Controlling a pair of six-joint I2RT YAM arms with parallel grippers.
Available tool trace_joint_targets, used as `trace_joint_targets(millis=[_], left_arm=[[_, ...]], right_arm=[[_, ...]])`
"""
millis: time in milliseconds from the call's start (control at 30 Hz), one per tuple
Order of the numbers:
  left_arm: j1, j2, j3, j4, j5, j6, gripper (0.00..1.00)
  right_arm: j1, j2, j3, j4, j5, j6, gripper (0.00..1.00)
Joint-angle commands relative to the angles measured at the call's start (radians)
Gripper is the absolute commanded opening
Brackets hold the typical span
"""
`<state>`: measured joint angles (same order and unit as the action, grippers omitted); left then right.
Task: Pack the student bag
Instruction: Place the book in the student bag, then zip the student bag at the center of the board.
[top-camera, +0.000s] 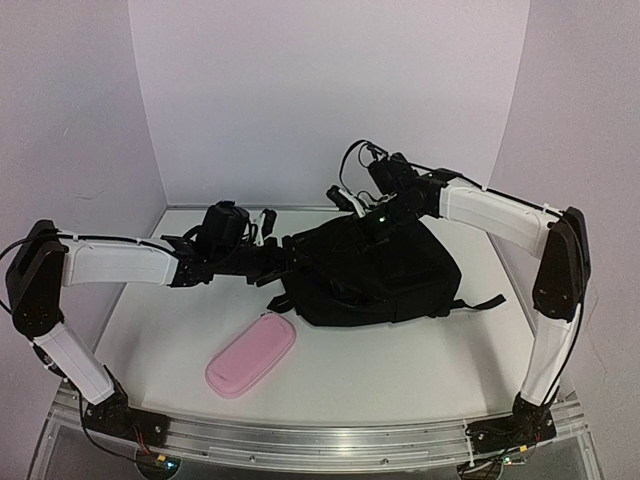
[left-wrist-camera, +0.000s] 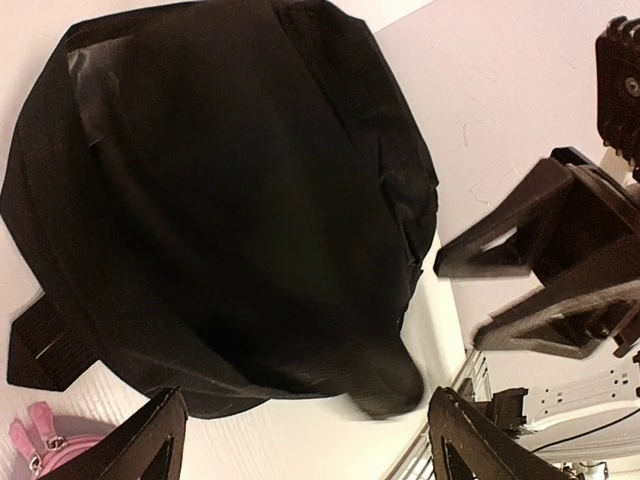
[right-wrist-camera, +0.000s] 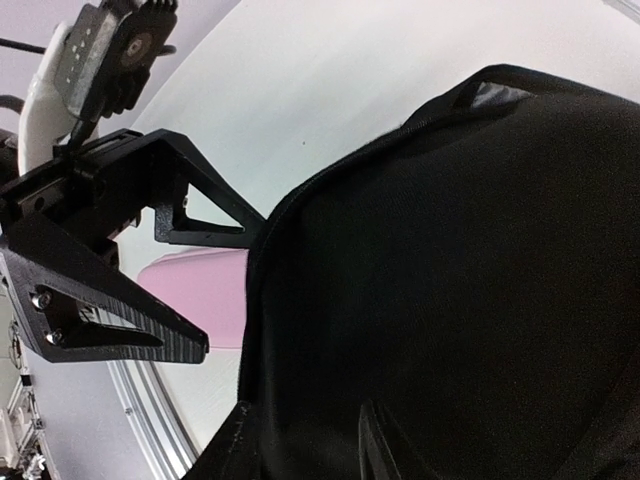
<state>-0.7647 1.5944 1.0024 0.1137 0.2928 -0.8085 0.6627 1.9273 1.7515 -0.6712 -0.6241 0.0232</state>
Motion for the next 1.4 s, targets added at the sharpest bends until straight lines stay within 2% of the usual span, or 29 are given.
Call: trace_joint_targets(millis=[0, 67, 167, 300, 400, 567, 833, 1000, 1233, 1367], left_arm=[[-0.002, -0.064, -0.030, 0.002, -0.009, 0.022, 0.84], [-0.002, -0.087, -0.053, -0.001, -0.011, 0.028, 0.85], [-0.002, -0.132, -0.095, 0.004, -0.012, 0.043, 0.87], [-0.002, -0.186, -0.118, -0.032, -0.012, 0.088, 0.88], [-0.003, -0.203, -0.113, -0.065, 0.008, 0.137, 0.88], [-0.012, -0.181, -0.050, -0.150, 0.023, 0.215, 0.87], [-0.033, -0.078, 0.054, -0.257, 0.058, 0.285, 0.85], [-0.071, -0.024, 0.102, -0.328, 0.066, 0.343, 0.83], [-0.118, 0.055, 0.187, -0.372, 0.093, 0.389, 0.74], [-0.118, 0.061, 0.179, -0.423, 0.103, 0.387, 0.76]], right_arm=[[0.006, 0.001, 0.001, 0.013, -0.021, 0.007, 0.49], [0.006, -0.008, 0.006, 0.013, -0.024, 0.008, 0.63], [0.006, -0.040, 0.011, 0.013, -0.020, -0.005, 0.77], [0.003, -0.115, 0.002, 0.003, 0.014, -0.021, 0.91], [-0.011, -0.183, -0.034, -0.006, 0.046, -0.069, 0.97], [-0.071, -0.285, -0.127, -0.015, 0.080, -0.087, 0.98], [-0.194, -0.362, -0.255, -0.052, 0.040, -0.082, 0.98], [-0.229, -0.390, -0.352, -0.061, 0.046, -0.107, 0.97], [-0.261, -0.391, -0.437, -0.067, 0.042, -0.134, 0.91], [-0.295, -0.402, -0.448, -0.087, 0.045, -0.151, 0.90]])
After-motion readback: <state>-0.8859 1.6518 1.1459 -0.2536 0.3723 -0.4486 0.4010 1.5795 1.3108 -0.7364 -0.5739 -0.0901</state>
